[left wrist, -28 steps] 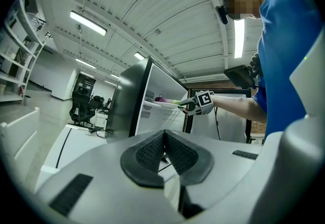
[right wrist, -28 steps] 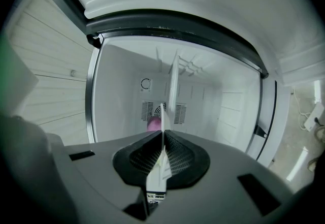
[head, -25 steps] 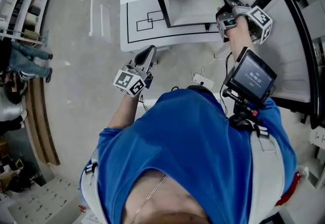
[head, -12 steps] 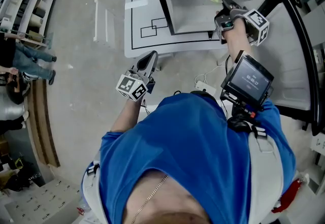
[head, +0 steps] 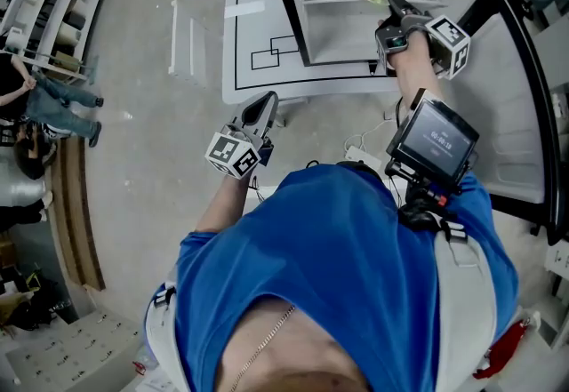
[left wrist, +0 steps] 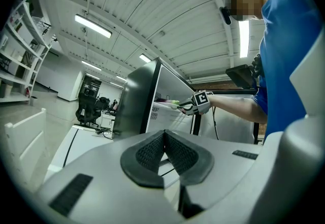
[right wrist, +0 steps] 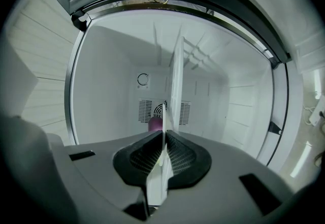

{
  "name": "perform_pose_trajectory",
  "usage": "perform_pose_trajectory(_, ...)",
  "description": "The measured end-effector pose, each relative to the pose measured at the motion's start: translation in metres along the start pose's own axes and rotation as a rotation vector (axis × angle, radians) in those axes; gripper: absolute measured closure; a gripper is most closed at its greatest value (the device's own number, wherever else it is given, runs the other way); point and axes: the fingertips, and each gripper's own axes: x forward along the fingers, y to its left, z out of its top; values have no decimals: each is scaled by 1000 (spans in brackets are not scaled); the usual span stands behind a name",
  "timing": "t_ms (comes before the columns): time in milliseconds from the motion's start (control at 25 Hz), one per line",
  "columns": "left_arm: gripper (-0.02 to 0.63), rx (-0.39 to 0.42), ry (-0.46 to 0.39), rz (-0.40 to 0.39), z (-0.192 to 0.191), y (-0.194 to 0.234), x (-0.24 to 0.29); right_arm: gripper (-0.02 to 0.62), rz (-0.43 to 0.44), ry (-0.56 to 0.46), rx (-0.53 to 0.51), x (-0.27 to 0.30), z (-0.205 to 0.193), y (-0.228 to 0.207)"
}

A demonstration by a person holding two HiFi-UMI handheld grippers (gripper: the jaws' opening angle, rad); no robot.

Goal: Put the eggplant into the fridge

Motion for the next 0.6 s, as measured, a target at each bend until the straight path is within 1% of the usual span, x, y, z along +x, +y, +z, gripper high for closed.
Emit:
perform_pose_trajectory(400, 598, 3, -1, 8, 3, 2, -2, 583, -10, 4, -2, 6, -1, -2)
perform_pose_trajectory(600, 598, 5, 2, 5, 2, 4, -2, 583, 1, 3, -8, 7, -1, -1)
